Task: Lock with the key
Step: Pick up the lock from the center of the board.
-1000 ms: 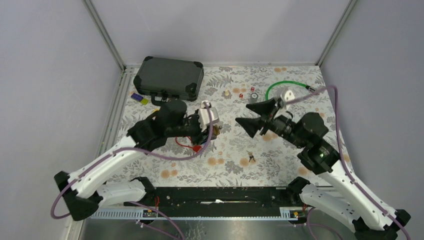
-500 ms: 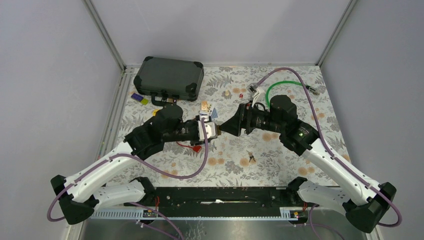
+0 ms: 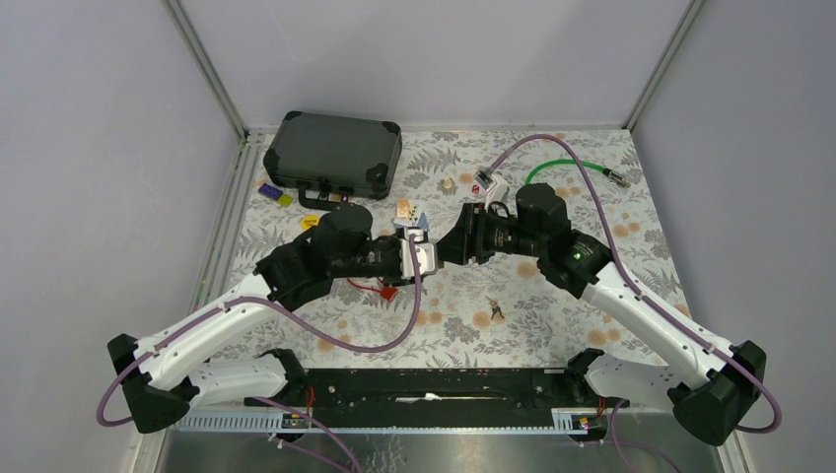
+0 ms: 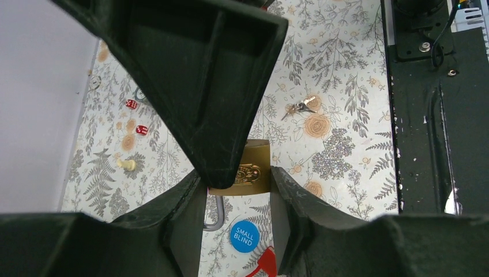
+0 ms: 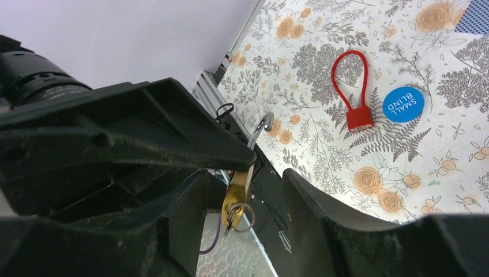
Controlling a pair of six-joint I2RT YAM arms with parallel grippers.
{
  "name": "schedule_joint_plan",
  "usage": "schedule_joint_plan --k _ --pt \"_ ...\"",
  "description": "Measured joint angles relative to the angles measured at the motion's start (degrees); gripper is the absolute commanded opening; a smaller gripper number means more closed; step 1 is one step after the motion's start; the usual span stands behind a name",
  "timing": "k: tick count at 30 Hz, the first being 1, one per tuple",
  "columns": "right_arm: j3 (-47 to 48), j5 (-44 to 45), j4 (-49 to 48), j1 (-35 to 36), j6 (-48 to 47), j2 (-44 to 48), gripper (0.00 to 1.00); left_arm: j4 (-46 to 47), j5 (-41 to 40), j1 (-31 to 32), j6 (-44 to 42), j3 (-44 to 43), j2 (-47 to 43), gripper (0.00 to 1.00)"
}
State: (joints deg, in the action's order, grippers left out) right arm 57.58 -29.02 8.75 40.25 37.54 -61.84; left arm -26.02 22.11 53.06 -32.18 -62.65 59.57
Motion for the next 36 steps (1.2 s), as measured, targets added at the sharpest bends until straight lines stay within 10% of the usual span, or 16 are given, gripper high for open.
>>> schedule_joint_plan --k 7,14,25,29,33,36 --pt "0.0 -0.3 0.0 0.0 0.3 -1.4 0.38 -0.4 -1.4 0.7 -0.6 -0.4 1.9 0.00" --pt "-0.5 -0.5 0.0 0.0 0.3 -1.4 0.49 -0.8 -2.6 1.1 -0.8 -0.7 2.6 0.00" --pt "-1.0 -0.7 0.0 0.0 0.3 -1.4 0.39 -1.0 -5.5 1.4 -1.0 -1.0 2.9 0.00" --pt "-1.0 -0.6 0.0 0.0 -0.1 -1.4 0.15 -0.9 -6.1 1.5 -1.0 -1.0 2.9 0.00" --pt "-1.4 -0.2 0.1 -0.2 -0.4 -1.4 0.00 -1.2 -6.4 1.6 -1.4 -1.1 3.0 0.81" --pt "-3.1 0.0 -1.9 -0.1 -1.9 -0.3 0.00 -0.8 -7.3 1.7 -0.8 -1.1 3.2 0.99"
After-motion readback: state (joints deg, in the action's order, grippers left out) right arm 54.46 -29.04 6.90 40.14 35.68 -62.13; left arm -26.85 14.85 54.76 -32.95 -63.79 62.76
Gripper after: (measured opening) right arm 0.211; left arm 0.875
